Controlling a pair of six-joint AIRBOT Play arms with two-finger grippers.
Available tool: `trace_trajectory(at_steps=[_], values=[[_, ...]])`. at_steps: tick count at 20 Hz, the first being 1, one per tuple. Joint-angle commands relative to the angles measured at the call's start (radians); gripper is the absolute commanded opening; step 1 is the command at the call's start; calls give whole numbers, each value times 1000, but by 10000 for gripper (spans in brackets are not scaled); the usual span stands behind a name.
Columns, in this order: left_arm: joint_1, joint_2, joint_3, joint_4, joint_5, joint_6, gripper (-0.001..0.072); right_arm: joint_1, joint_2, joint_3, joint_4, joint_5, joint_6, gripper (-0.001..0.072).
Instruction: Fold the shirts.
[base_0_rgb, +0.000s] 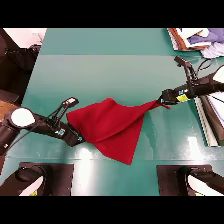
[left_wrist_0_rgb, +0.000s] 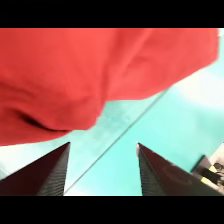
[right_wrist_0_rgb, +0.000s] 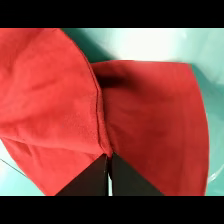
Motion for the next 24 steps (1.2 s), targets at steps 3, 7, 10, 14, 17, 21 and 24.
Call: trace_trajectory(at_steps=[3,7,10,14,17,21,24], values=[[5,0,280,136,32,-24,498,0,0,-6,0,-16,0,15],[171,-63,332,211,120,-63,499,0,0,-6,0,-18,0,15],[281,-219,333,192,120,-42,499,0,0,-6,0,-17,0,15],[358,-449,333,36,49,53,500,0,0,-6,0,-16,0,15],[348,-542,332,23,-1,81,499,0,0,-6,0,-19,0,15],[348,-561,332,12,0,86,498,0,0,-6,-1,-27,0,15],[348,-562,319,5,2,86,496,0,0,-6,0,-51,0,15]])
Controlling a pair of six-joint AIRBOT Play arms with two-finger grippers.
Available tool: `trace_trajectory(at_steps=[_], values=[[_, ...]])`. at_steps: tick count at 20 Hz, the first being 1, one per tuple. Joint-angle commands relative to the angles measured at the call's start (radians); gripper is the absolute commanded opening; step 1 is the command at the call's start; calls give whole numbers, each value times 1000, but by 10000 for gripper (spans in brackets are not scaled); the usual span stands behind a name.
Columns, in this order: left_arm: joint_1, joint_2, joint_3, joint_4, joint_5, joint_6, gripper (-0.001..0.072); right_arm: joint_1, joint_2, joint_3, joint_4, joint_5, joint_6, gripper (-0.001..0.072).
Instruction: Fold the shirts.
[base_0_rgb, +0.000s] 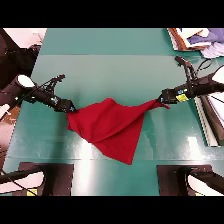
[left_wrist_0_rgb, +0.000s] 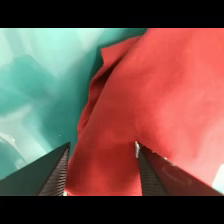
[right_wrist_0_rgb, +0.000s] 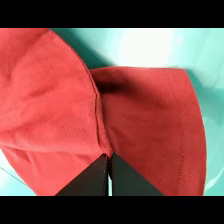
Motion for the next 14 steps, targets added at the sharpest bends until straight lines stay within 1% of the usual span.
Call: trace_trajectory(at_steps=[1,2,3,4,5,10,14], values=[[2,-17,-18,-22,-10,8,496,0,0,0,1,-19,0,15],[2,-17,-31,-23,-7,8,495,0,0,0,1,-19,0,15],[2,-17,-42,-25,-6,9,369,0,0,0,1,-18,0,15],[2,-17,-46,-26,6,9,84,0,0,0,1,-18,0,15],[2,-17,-46,-32,17,8,40,0,0,0,1,-18,0,15],[5,10,29,-31,50,0,28,-1,1,0,1,-5,0,15],[5,156,194,-28,98,-11,29,-9,56,20,-2,-23,0,15]])
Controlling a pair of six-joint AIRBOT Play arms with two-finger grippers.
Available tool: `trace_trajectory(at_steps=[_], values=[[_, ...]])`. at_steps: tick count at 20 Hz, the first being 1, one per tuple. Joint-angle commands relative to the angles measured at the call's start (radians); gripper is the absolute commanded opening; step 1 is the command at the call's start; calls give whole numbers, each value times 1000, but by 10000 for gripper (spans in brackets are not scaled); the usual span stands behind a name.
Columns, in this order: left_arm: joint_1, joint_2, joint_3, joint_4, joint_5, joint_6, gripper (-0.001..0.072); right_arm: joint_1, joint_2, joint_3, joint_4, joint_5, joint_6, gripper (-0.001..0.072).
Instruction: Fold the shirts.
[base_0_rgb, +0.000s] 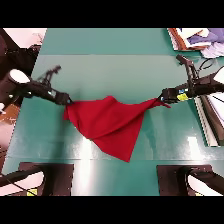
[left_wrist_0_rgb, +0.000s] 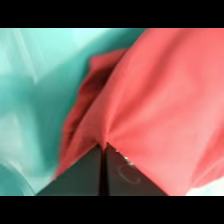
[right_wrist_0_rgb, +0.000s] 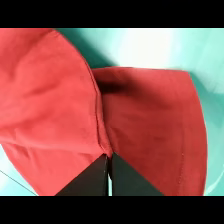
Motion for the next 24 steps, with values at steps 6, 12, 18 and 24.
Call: trace_trajectory(at_steps=[6,12,18,24], values=[[1,343,405,1,95,-10,30,-89,104,357,-2,3,0,14],[1,499,601,-2,94,-10,30,-143,138,689,-2,27,0,15],[1,578,756,-11,78,-34,30,-225,140,905,-2,133,0,14],[1,541,714,4,-35,-54,29,-301,123,805,1,153,31,14]])
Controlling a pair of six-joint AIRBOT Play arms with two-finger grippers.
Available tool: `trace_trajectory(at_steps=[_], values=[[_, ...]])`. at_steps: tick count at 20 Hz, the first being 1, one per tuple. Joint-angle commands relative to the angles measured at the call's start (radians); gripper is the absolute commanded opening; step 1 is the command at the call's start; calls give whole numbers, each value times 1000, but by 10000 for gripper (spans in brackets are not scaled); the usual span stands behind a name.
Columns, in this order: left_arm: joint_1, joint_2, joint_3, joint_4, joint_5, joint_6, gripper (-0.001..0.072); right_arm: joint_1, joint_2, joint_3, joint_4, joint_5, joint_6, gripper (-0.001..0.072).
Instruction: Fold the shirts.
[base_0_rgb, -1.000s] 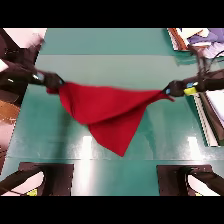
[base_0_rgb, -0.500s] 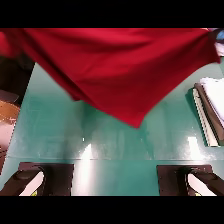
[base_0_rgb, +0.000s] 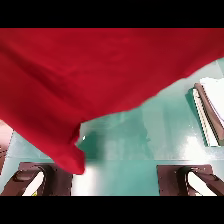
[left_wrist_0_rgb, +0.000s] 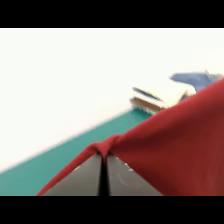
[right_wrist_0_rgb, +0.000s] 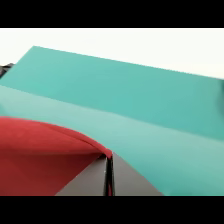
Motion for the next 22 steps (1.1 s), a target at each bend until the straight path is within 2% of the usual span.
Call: trace_trajectory(at_steps=[1,3,5,7,9,14,22], values=[[-1,-44,-96,12,-87,-10,29,-18,-40,-103,-5,50,26,14],[-4,-96,-241,11,-111,-8,29,16,-119,-187,-7,94,26,14],[-4,-163,-424,14,-88,-3,29,55,-212,-267,-13,80,24,14],[-4,-250,-570,29,-21,35,30,95,-319,-321,-88,23,25,14],[-4,-353,-668,67,113,72,30,125,-425,-344,-137,-56,24,14],[-4,-590,-685,71,373,80,30,151,-647,-273,-127,-266,25,14],[-4,-700,-685,73,410,79,39,185,-834,-129,-126,-293,25,16]])
